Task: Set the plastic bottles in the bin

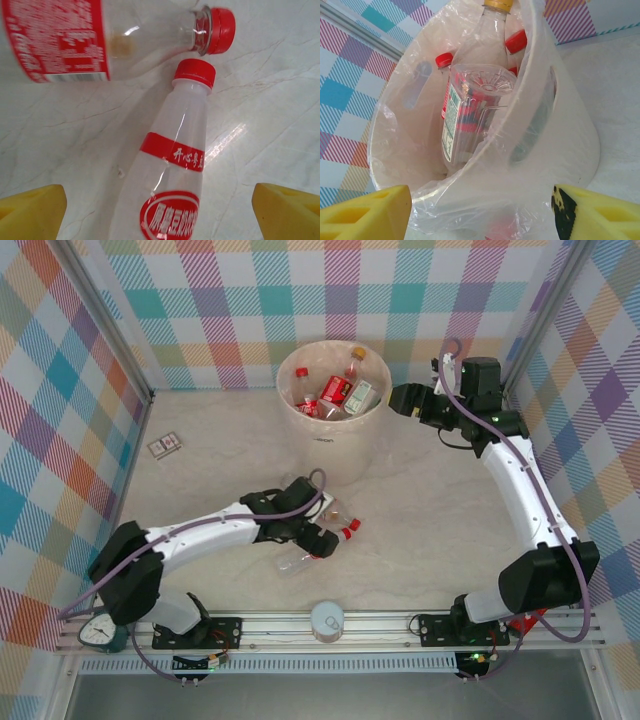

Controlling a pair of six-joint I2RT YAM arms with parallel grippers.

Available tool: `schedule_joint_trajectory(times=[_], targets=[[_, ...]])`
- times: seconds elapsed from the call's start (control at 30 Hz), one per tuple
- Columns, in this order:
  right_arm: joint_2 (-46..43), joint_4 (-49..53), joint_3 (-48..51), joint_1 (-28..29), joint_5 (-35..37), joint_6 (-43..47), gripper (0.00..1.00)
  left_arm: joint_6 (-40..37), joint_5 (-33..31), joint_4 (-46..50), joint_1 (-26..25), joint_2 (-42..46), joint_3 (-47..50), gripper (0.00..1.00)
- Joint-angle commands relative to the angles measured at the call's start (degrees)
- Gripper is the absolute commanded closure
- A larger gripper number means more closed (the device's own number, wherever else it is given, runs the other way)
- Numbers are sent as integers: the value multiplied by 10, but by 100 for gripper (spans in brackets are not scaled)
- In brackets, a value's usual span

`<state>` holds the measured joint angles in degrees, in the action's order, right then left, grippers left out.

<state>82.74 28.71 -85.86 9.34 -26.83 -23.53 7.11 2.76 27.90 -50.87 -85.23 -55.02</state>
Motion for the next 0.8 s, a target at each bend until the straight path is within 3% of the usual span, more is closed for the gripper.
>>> schedule_joint_trajectory(times=[0.0, 0.27, 0.6, 0.77], targets=[[-9, -13, -2, 3, -7, -9, 26, 6, -50, -13, -31, -39, -20, 5], [-4, -13, -5, 3, -9, -9, 26, 26, -101, -20, -70, -108, -28, 10], [-1, -17, -4, 3, -11, -4, 26, 38, -132, -35, -70, -130, -10, 34], [5, -23, -5, 2, -19, -10, 27, 36, -156, -21, -70, -116, -9, 40]])
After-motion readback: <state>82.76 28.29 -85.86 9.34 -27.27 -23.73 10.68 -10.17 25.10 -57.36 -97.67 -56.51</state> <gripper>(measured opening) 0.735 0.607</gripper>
